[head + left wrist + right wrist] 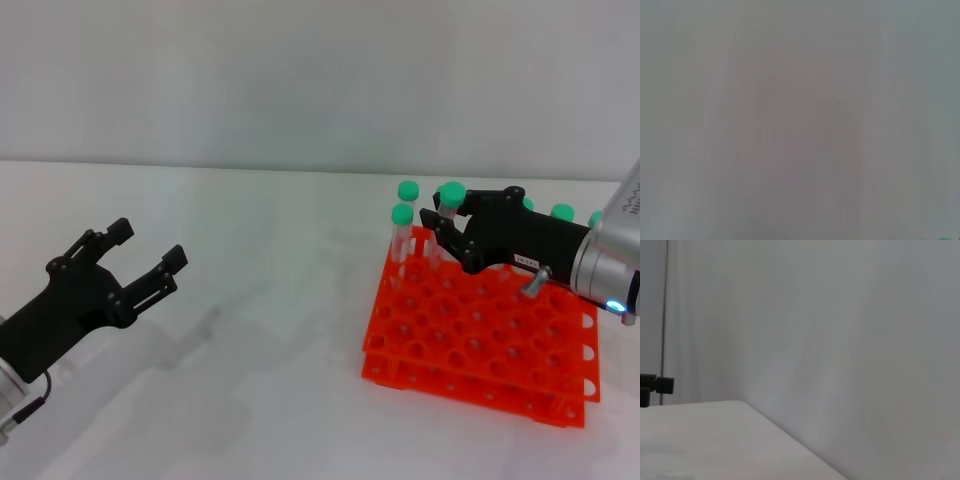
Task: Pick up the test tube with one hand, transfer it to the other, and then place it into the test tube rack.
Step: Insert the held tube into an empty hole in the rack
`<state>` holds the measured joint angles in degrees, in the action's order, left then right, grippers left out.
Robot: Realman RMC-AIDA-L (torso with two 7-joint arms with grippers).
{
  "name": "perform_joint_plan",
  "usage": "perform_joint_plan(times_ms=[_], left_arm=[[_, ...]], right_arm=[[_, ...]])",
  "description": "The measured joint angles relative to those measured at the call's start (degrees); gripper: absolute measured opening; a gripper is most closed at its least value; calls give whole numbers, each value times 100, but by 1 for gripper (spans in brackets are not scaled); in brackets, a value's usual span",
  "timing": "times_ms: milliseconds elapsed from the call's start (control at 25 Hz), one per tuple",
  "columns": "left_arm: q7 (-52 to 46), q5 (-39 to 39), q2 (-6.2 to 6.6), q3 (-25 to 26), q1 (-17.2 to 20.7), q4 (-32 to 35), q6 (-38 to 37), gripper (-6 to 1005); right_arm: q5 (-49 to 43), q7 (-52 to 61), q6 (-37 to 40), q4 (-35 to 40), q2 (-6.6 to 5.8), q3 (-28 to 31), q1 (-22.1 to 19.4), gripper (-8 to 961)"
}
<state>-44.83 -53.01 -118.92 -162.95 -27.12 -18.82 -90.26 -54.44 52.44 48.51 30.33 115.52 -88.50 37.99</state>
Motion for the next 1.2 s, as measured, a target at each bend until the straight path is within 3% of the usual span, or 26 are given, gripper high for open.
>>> perform_joint_plan(times_ms=[680,1200], left_arm=[[-9,-16,1,0,6,-19,-4,875],[1,-15,0,0,-22,-10,0,875]], right_arm=[[-58,197,-121,65,-32,-202,-16,203],[-77,80,-301,49,21,-234,-7,204]])
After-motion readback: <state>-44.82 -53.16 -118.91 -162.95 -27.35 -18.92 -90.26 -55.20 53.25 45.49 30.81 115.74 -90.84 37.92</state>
